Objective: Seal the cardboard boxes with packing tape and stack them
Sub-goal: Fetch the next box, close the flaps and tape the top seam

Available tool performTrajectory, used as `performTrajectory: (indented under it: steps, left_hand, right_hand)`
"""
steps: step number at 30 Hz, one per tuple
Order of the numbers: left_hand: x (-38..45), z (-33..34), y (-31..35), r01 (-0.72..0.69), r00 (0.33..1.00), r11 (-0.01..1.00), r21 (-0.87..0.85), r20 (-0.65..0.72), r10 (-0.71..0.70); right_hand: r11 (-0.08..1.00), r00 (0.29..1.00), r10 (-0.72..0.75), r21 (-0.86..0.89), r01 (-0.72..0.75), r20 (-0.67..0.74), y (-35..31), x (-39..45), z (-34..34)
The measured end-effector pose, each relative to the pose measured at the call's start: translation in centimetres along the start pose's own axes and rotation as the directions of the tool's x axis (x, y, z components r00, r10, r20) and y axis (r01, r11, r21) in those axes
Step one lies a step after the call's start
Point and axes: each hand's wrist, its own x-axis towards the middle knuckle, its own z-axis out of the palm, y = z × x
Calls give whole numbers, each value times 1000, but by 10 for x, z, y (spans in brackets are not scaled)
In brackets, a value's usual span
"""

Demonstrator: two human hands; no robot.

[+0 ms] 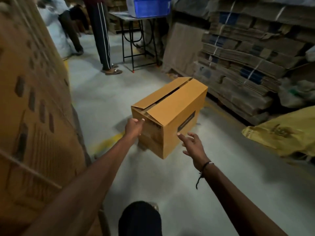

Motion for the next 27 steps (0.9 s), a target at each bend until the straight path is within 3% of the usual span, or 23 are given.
performTrajectory:
  steps: [3,7,11,14,19,22,27]
  left_hand:
    - [87,-5,-21,70,994,996,58,-90,-65]
    - [146,-1,-13,76,994,995,66,-87,-70]
    - [186,11,-5,43,999,995,95,-28,-41]
    - [204,23,-7,50,998,989,138,18,-53]
    - [205,35,-19,37,999,979,200,2,-38]
    - [192,35,-19,51,996,996,75,63,-56]
    - [141,55,-27,40,995,997,-60,93,-34]
  right_hand:
    - [992,994,109,56,-111,26,-2,69,41]
    - [943,964,265,202,-265,27,1,142,81]
    - [926,949,312,213,-312,32,38,218,103]
    - [910,941,291,252,-328,173,97,294,109]
    - [893,965,202,373,-252,168,57,218,116]
    - [861,978,156,467,-203,136,65,207,102]
    - [891,989,111,431,-144,101,73,181,49]
